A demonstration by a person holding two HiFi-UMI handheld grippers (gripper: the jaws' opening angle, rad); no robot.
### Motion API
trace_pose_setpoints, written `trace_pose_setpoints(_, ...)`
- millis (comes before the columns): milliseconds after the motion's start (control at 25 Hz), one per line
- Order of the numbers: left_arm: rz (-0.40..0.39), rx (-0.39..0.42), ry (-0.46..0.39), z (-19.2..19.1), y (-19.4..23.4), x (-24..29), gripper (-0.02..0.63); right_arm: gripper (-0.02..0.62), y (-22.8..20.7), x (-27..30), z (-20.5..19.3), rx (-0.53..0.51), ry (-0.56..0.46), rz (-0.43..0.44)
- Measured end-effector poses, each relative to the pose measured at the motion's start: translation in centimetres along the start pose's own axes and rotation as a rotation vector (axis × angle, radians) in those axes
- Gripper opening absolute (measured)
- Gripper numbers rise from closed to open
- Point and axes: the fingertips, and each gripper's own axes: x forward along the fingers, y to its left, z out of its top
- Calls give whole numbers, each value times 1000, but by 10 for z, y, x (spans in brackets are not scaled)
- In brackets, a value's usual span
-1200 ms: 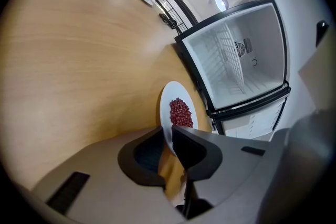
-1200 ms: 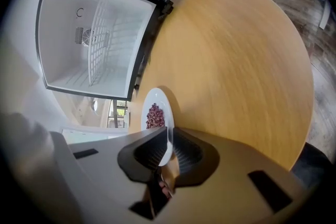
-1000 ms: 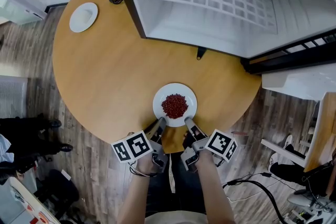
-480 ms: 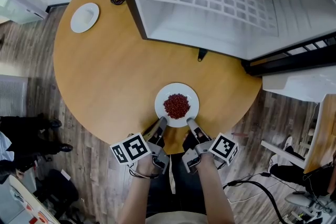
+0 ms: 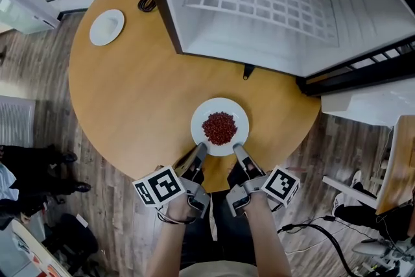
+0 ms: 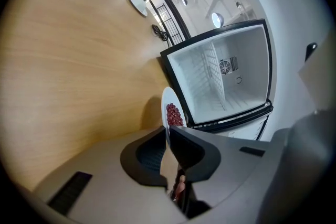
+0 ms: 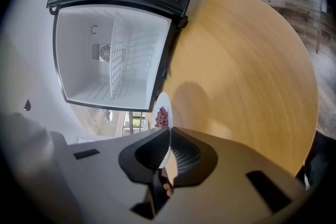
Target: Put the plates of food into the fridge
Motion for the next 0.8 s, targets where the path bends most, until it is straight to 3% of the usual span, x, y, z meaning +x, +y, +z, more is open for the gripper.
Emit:
trace_pose_setpoints(240, -54, 3, -33, 24, -41, -8, 31, 20, 52, -3, 14, -25, -26, 87)
trace_pose_setpoints(440, -105, 54, -66, 43, -79, -15, 31, 19, 93, -9, 26, -53, -49, 157)
trace_pose_setpoints(800, -149, 78, -106, 70, -121, -20, 31, 18, 143, -11, 42, -88, -70, 238)
